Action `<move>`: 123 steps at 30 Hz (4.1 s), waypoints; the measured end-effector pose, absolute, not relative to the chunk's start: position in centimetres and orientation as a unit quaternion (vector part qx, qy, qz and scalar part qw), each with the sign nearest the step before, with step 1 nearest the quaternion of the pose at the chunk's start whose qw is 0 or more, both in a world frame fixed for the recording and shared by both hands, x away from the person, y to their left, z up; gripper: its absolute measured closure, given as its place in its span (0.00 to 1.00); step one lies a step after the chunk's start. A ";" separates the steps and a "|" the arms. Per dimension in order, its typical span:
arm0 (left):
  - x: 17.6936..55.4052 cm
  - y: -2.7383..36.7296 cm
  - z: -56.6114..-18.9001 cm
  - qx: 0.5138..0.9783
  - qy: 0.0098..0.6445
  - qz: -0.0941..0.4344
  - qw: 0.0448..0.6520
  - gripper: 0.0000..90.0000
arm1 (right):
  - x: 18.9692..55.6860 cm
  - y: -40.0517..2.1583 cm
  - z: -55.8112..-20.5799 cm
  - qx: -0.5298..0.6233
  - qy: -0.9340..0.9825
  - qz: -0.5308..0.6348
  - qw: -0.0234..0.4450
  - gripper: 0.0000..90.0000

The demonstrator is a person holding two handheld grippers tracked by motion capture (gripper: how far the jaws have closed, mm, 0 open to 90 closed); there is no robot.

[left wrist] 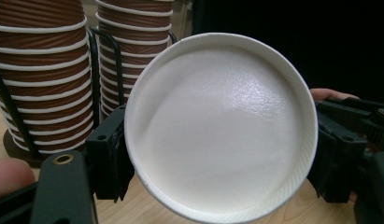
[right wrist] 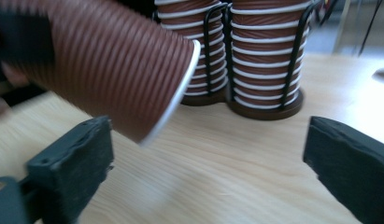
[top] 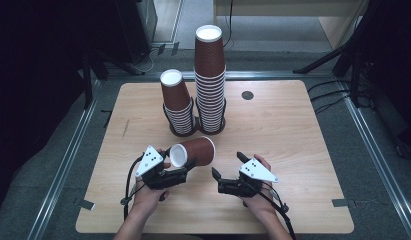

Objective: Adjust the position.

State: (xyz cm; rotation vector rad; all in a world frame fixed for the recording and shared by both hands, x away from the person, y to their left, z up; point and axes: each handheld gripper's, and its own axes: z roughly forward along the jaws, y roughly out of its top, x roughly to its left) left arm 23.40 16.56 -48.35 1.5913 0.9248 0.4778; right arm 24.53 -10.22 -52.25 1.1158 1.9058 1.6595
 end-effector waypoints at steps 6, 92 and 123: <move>23.3 16.6 -48.3 0.677 0.398 0.208 0.583 0.25 | 24.4 -9.8 -52.0 0.455 0.629 0.621 0.108 0.00; 22.2 13.6 -49.5 0.687 0.352 0.235 0.591 0.24 | 26.9 -6.1 -53.3 0.689 0.194 0.583 -0.385 0.12; 22.7 15.4 -49.4 0.678 0.373 0.174 0.609 0.01 | 27.1 -9.5 -50.5 0.644 0.321 0.692 -0.057 0.13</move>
